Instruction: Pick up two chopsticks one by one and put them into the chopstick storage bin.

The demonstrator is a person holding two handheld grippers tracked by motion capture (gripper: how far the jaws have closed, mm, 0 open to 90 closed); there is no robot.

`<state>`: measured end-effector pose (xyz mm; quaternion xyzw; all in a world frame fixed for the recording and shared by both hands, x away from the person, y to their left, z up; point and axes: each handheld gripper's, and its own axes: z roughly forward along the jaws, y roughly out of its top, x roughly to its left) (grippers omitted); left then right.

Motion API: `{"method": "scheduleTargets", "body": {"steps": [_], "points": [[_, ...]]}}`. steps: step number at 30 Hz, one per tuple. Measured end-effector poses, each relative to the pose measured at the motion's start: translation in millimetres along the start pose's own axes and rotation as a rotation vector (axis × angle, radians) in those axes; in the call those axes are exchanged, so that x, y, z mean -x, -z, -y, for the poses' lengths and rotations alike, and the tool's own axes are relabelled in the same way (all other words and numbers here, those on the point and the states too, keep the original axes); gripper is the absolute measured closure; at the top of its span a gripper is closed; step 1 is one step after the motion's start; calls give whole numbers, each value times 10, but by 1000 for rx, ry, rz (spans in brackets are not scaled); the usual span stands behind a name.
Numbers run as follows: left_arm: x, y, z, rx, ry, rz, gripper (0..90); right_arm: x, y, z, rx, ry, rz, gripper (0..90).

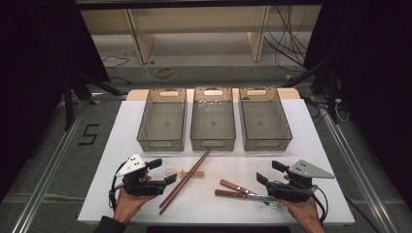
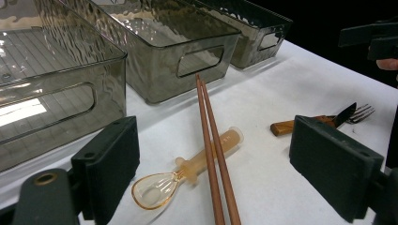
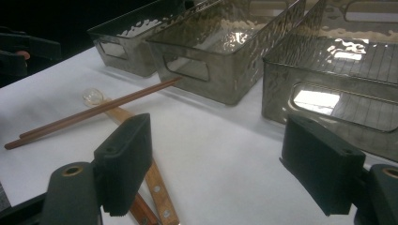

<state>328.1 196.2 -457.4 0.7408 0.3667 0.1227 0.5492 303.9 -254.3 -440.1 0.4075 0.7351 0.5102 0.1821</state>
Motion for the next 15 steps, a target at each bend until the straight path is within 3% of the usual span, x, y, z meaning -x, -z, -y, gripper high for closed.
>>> {"method": "scheduleTargets", "body": {"steps": [15], "points": [[0, -14, 3, -17, 1, -4, 158, 2, 6, -3, 3, 5, 6, 265]]}}
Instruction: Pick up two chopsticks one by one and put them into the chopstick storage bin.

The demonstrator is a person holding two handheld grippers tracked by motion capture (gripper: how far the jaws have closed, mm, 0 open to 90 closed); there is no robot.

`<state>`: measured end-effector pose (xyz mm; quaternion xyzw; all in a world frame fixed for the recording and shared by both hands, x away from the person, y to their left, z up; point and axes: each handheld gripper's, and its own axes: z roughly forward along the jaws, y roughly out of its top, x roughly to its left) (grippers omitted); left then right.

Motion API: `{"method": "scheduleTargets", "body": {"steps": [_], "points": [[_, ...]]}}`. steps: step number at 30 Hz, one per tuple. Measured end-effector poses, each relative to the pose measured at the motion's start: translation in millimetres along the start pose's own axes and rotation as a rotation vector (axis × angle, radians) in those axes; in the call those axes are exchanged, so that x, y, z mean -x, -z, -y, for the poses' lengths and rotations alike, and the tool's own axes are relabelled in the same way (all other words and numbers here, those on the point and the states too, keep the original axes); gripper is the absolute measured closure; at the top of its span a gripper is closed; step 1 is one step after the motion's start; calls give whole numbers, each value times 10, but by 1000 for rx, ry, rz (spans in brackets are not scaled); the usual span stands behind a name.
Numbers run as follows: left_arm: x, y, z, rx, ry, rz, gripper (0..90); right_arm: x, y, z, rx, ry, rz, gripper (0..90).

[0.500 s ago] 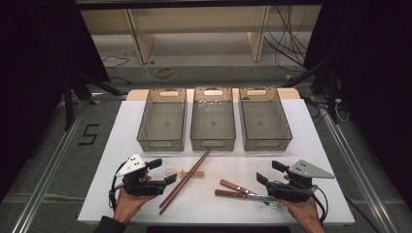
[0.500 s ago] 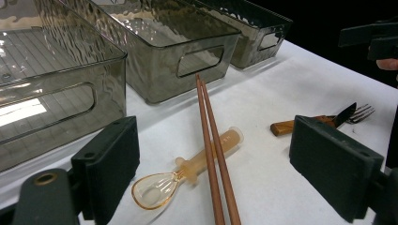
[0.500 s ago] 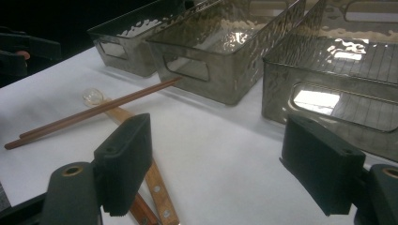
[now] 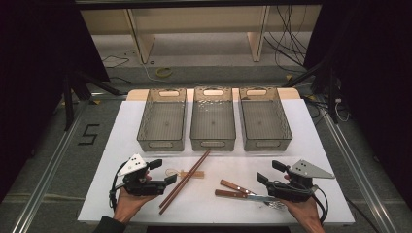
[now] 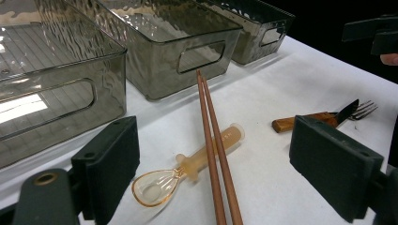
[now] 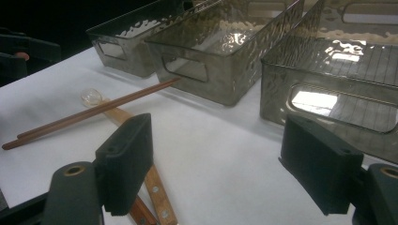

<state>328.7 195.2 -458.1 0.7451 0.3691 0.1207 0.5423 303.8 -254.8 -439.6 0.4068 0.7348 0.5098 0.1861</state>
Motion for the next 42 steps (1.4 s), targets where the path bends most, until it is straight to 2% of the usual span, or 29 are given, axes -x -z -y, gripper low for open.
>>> {"method": "scheduleTargets", "body": {"steps": [6, 10, 22, 23, 24, 27, 33, 38, 42], "points": [[-14, -5, -5, -18, 5, -8, 159, -1, 0, -1, -2, 1, 1, 266], [-28, -17, -26, -58, 1, -15, 162, -1, 0, -1, -3, 1, 2, 267], [-30, -128, -182, -282, -11, -12, 195, 2, -11, -3, -7, 8, 5, 273], [-21, -149, -211, -302, -16, -21, 201, 1, -11, -3, -8, 9, 5, 273], [-21, -149, -211, -302, -16, -21, 204, -1, -10, -4, -8, 8, 5, 273], [-5, -181, -269, -360, -23, -35, 218, -2, -8, -4, -9, 11, 5, 272], [0, -268, -318, -479, 7, -18, 288, -5, -17, -3, -16, 17, 3, 273], [19, -365, -293, -563, 10, -42, 345, -8, -16, -4, -15, 18, 2, 275], [23, -408, -267, -605, 8, -57, 424, -10, -18, -3, -20, 18, 0, 276]]}}
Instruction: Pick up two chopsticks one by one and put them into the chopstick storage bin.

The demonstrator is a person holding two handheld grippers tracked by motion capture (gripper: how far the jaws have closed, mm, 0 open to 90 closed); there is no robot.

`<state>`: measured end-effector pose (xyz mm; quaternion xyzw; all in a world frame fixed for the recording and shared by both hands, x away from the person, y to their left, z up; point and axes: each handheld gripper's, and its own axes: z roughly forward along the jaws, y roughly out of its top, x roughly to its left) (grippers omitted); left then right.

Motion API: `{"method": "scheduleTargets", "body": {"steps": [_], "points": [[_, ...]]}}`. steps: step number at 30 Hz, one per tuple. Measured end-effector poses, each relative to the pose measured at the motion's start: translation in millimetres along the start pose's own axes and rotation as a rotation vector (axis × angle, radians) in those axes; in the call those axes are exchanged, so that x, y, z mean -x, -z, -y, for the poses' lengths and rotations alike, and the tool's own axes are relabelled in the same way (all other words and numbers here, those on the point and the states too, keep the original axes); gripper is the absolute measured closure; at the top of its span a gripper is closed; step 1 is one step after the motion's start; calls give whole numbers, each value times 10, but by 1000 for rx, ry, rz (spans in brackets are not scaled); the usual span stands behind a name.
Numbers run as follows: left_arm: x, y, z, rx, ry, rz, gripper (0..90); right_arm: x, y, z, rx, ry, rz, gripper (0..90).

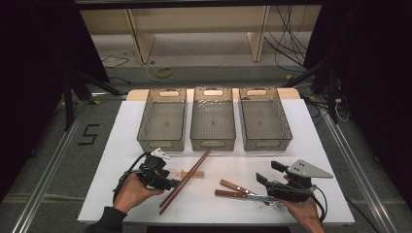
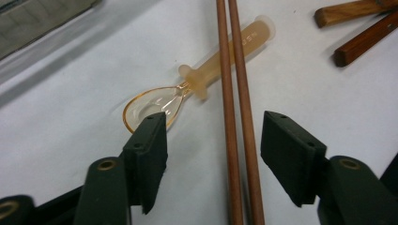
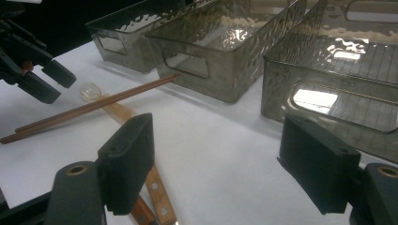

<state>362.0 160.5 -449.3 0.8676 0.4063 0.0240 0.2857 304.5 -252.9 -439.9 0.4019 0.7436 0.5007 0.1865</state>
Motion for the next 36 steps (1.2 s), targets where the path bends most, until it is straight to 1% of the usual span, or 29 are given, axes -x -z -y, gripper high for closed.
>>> {"method": "scheduleTargets", "body": {"steps": [1, 2, 4, 8, 9, 17, 18, 19, 24, 27, 32, 36], "points": [[-5, -11, 0, -10, -6, -4, 439, -3, -1, 0, 0, 0, 0, 276], [-2, -28, 3, -15, 0, 3, 452, -5, -1, -1, 1, 1, -2, 278], [-4, -52, 13, -32, -8, 9, 481, -8, -3, 0, -1, 4, -2, 278], [-3, -97, 27, -43, -1, 9, 515, -16, -10, 1, -5, 3, -4, 279], [-4, -105, 30, -51, -8, 11, 533, -18, -10, 0, -6, 4, -4, 280], [2, -170, 45, -78, -17, 12, 605, -18, -10, -1, -4, 11, -5, 283], [6, -178, 48, -75, -12, 14, 605, -18, -10, -1, -4, 11, -5, 283], [7, -184, 50, -79, -17, 15, 634, -18, -11, -1, -4, 13, -5, 284], [-3, -214, 63, -86, -13, 15, 676, -18, -9, -3, -4, 12, -5, 286], [-8, -225, 69, -91, -21, 18, 717, -19, -10, -3, -5, 13, -5, 286], [-17, -217, 78, -77, -13, 20, 807, -23, -12, -2, -6, 11, -7, 286], [-23, -220, 85, -74, -22, 24, 824, -22, -11, -3, -6, 13, -7, 286]]}}
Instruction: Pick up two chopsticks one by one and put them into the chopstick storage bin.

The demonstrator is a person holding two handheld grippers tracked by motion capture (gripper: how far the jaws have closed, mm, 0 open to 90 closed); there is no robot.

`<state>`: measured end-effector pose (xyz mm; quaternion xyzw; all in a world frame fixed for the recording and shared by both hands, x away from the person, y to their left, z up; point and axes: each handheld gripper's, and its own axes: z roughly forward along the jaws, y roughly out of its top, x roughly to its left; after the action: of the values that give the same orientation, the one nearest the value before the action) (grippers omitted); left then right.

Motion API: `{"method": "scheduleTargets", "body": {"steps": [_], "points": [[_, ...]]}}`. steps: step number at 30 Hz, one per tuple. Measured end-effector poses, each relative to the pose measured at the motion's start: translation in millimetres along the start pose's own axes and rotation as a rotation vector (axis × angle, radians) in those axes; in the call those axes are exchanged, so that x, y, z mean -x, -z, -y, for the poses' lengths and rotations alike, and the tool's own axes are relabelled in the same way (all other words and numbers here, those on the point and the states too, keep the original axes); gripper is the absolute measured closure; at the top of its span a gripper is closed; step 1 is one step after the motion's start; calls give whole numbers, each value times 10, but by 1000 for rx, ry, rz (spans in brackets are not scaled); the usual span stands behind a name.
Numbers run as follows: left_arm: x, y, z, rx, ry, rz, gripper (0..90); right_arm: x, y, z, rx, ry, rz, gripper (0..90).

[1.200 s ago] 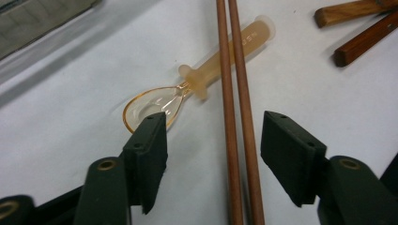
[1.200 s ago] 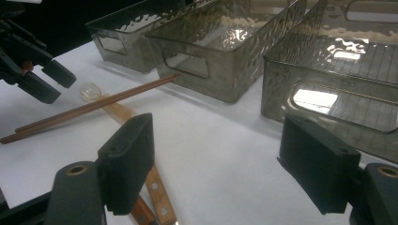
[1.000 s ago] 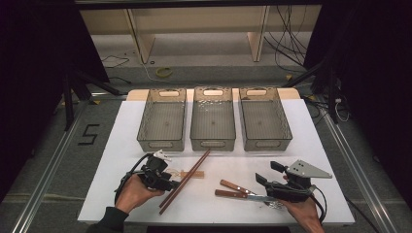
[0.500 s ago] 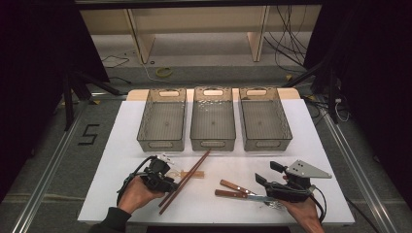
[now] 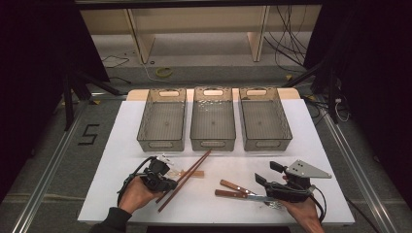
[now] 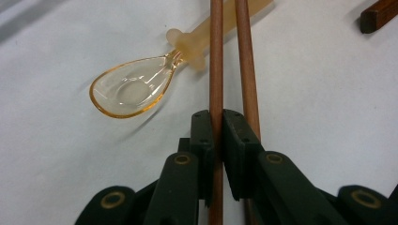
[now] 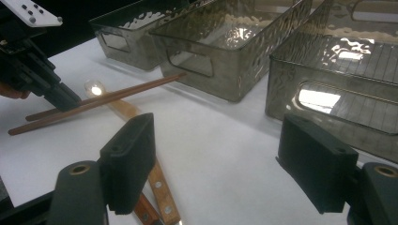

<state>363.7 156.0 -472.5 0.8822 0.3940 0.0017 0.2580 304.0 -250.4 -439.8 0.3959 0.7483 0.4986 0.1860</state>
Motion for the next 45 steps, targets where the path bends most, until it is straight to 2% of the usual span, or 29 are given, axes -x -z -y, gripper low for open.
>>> {"method": "scheduleTargets", "body": {"steps": [6, 15, 23, 28, 35, 45], "points": [[2, 10, 12, 20, -14, -22, 835, -1, -1, 0, 1, 4, -4, 288], [-2, 113, 31, 52, -46, -16, 837, -4, -1, -1, -1, 4, -2, 289], [53, 272, 17, 104, -76, -3, 837, -6, 0, -1, 1, 5, -3, 288], [57, 345, -19, 155, -92, 1, 837, -4, -3, 0, 1, 3, -3, 289], [-17, 485, -90, 229, -76, -19, 837, -4, -6, 1, 4, 3, -5, 289], [-210, 676, -208, 318, -45, -48, 837, -2, -1, 1, 7, -3, -4, 288]]}}
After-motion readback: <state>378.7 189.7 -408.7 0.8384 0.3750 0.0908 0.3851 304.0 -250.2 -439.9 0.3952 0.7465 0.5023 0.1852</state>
